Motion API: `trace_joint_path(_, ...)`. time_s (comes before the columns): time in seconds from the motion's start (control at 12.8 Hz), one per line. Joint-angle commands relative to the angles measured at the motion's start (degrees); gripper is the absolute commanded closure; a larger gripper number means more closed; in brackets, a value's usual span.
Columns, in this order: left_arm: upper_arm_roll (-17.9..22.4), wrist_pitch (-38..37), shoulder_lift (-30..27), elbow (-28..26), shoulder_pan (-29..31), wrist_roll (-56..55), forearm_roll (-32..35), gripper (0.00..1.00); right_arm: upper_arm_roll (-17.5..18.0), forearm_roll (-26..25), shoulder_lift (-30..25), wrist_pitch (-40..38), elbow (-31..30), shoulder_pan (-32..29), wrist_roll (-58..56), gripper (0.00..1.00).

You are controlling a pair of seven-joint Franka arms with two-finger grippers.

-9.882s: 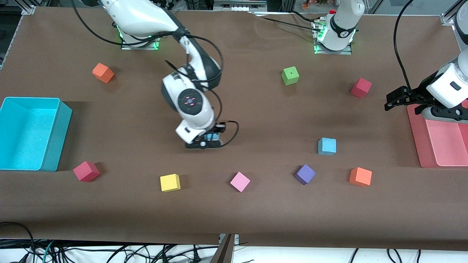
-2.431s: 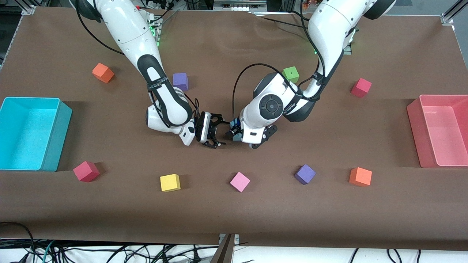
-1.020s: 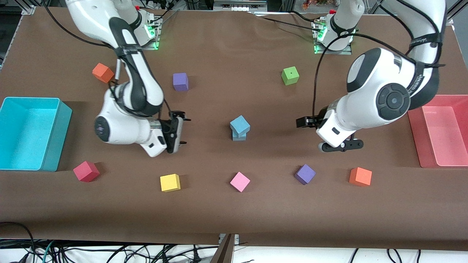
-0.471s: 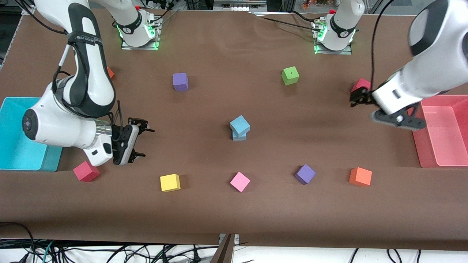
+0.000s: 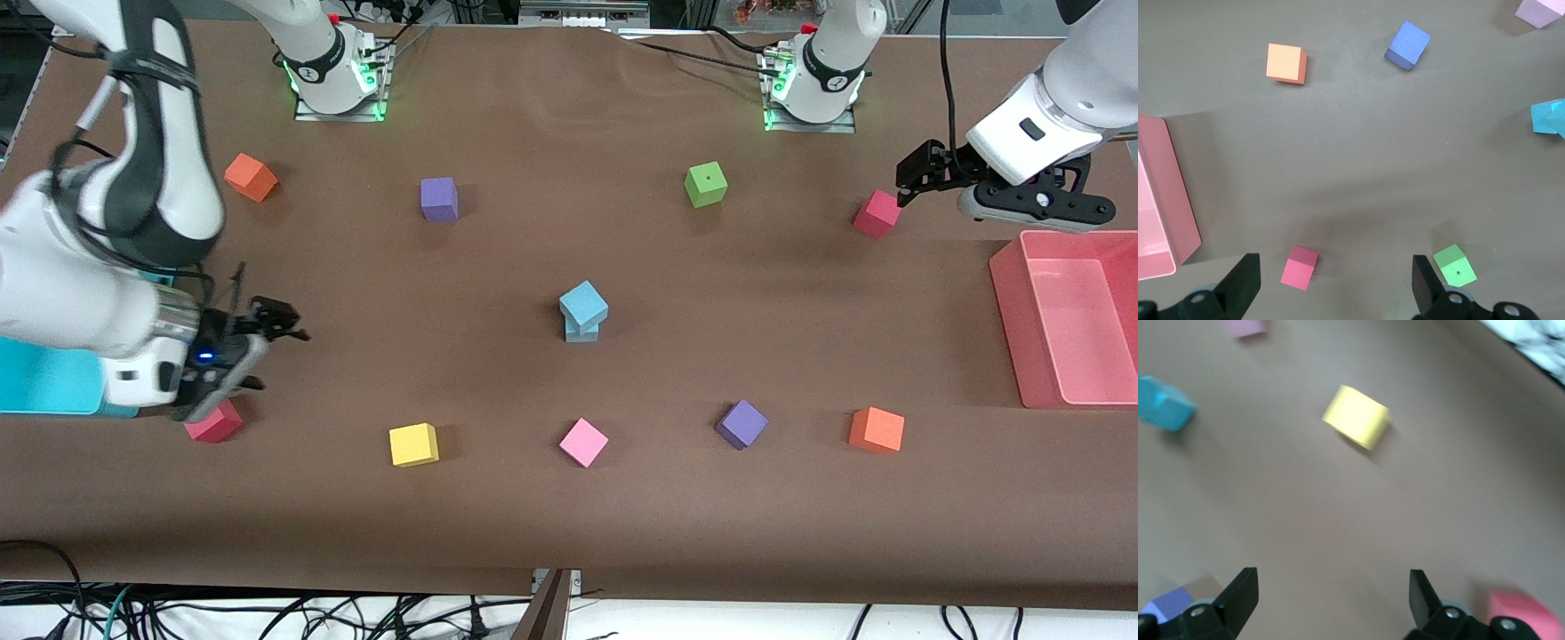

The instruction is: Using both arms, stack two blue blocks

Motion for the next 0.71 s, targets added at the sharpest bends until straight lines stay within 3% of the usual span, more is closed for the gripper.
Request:
trace_joint_path(0.0,-0.6,-1.11,1.07,2.25,-0.02,-1.26,1.17,0.0,2.1,-8.97,-4.38,-0.76,-0.7,-5.39,4.3,0.0)
trace_joint_path(0.31,-0.68,-1.38,1.33,5.16,-0.02,-2.23,1.09,0.0,2.53,-11.89,-11.32,-1.64,-5.17,-10.31,16.03,0.0)
trace_joint_path(0.63,-0.33,-1.38,1.59,6.91,-0.02,-2.23,-1.45,0.0,9.12,-18.31,-16.33,-6.64,-5.71,-14.26,41.52,0.0)
